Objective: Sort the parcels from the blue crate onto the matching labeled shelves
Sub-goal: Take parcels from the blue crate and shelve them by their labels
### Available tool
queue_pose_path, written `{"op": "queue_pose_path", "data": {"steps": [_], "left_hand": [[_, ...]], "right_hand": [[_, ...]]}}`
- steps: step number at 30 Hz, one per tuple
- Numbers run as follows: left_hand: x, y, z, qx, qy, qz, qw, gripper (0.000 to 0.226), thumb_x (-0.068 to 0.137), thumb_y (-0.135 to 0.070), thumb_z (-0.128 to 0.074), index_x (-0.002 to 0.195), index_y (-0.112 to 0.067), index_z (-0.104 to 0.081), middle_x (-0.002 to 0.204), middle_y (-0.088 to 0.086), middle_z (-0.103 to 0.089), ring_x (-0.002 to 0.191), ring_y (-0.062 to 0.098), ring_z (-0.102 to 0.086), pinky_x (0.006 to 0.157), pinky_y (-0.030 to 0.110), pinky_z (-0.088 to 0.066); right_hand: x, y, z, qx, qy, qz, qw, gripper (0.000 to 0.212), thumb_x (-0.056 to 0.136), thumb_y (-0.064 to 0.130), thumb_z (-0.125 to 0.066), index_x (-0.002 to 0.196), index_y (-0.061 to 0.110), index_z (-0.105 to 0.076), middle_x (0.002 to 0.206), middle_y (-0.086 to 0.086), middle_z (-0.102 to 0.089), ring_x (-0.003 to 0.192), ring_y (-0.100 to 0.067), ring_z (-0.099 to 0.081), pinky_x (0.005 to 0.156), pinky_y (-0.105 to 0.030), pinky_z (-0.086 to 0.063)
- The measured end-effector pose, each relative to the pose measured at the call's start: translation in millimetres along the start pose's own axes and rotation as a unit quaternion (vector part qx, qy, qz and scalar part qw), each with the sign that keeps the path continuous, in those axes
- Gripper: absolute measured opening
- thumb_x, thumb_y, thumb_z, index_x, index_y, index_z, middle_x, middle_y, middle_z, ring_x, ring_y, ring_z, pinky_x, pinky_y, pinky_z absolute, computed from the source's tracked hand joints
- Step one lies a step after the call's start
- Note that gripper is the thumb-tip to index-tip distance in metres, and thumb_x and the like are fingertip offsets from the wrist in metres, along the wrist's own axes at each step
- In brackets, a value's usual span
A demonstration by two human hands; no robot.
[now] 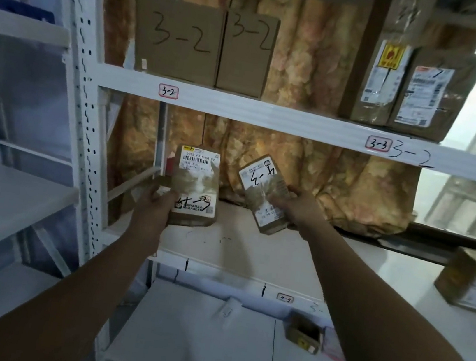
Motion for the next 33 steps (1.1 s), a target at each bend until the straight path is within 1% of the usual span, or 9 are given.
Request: {"op": "queue_pose_path", "data": {"steps": [2,4,8,12,14,17,21,25,33], "left_hand": [[4.5,-1.3,-1.9,0.006,0.021,-0.007,1.000,0.027,0.090,-0.010,-0.060,0.115,-0.020,-0.060,0.091,0.001,-0.069,0.058,0.003,-0.068,0.045,0.019,-0.051],[8.5,0.1,-4.7,0.014,0.045,-0.010,0.999,0.027,0.088,-0.009,-0.062,0.113,-0.021,-0.062,0.093,0.001,-0.071,0.065,0.008,-0.071,0.050,0.023,-0.054],[19.1,6.4,-7.2,0.033,0.078,0.002,0.996,0.018,0.090,-0.011,-0.061,0.105,-0.017,-0.066,0.097,0.008,-0.072,0.082,0.020,-0.072,0.076,0.043,-0.059],[29.3,11.3,-12.0,0.084,0.141,-0.011,0.986,0.027,0.079,-0.025,-0.067,0.106,-0.027,-0.072,0.098,0.006,-0.074,0.094,0.031,-0.070,0.087,0.060,-0.051],[33.5,15.8,-15.9,0.095,0.167,-0.017,0.981,0.031,0.081,-0.023,-0.068,0.112,-0.027,-0.069,0.101,0.006,-0.073,0.095,0.030,-0.069,0.089,0.058,-0.051],[38.1,25.8,-23.0,0.088,0.194,-0.011,0.977,0.042,0.086,-0.019,-0.068,0.127,-0.024,-0.060,0.110,0.003,-0.069,0.103,0.025,-0.065,0.092,0.045,-0.051],[42.5,50.2,-38.2,0.070,0.233,0.020,0.970,0.051,0.088,-0.012,-0.064,0.135,-0.026,-0.050,0.119,0.006,-0.062,0.103,0.027,-0.064,0.077,0.037,-0.055],[34.2,74.8,-54.4,0.075,0.274,0.049,0.957,0.030,0.091,-0.003,-0.058,0.106,-0.028,-0.060,0.108,0.003,-0.059,0.084,0.015,-0.064,0.055,0.022,-0.055],[52.9,109.6,-104.9,0.126,0.311,0.036,0.941,0.033,0.077,-0.030,-0.072,0.110,-0.031,-0.065,0.116,0.006,-0.062,0.103,0.026,-0.065,0.088,0.047,-0.054]], "right_hand": [[2.8,1.0,3.2,-0.020,0.005,-0.011,1.000,0.065,0.079,0.022,-0.079,0.134,0.005,-0.050,0.115,-0.014,-0.067,0.086,-0.026,-0.067,0.055,-0.024,-0.052],[2.5,1.2,2.2,-0.031,0.020,-0.030,0.999,0.071,0.073,0.019,-0.084,0.133,0.003,-0.048,0.114,-0.013,-0.065,0.095,-0.031,-0.067,0.076,-0.037,-0.058],[3.2,-4.1,2.2,-0.088,-0.002,-0.034,0.996,0.103,0.039,0.033,-0.087,0.130,0.008,-0.044,0.115,-0.012,-0.063,0.097,-0.030,-0.066,0.086,-0.047,-0.057],[-3.4,-6.6,2.4,-0.102,0.012,-0.040,0.994,0.084,0.064,0.009,-0.086,0.132,0.009,-0.035,0.109,-0.007,-0.059,0.095,-0.024,-0.062,0.079,-0.039,-0.054],[-4.5,-10.0,6.5,-0.125,-0.003,-0.036,0.992,0.080,0.069,0.005,-0.083,0.132,0.009,-0.033,0.102,-0.006,-0.057,0.091,-0.025,-0.061,0.075,-0.041,-0.054],[-6.9,-15.4,13.8,-0.178,-0.054,-0.048,0.981,0.078,0.067,0.022,-0.088,0.126,0.010,-0.039,0.115,-0.007,-0.056,0.107,-0.026,-0.057,0.091,-0.044,-0.052],[-14.5,-29.9,23.6,-0.212,-0.152,-0.058,0.964,0.074,0.067,0.031,-0.087,0.124,0.010,-0.043,0.111,-0.005,-0.055,0.109,-0.027,-0.055,0.093,-0.045,-0.051],[-16.0,-55.1,31.7,-0.099,-0.181,-0.054,0.977,0.071,0.075,0.026,-0.082,0.132,0.017,-0.040,0.109,-0.003,-0.056,0.106,-0.030,-0.059,0.089,-0.049,-0.054],[19.3,-93.5,79.7,-0.122,-0.198,-0.097,0.968,0.060,0.072,0.053,-0.077,0.116,0.014,-0.065,0.108,-0.007,-0.068,0.100,-0.028,-0.065,0.088,-0.045,-0.054]]}}
Point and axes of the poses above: each hand's wrist, its own x-axis towards the middle knuckle, its own z-axis out of the back of the hand, y = z × x, the point moved 3 cm from there along x, towards the middle knuckle
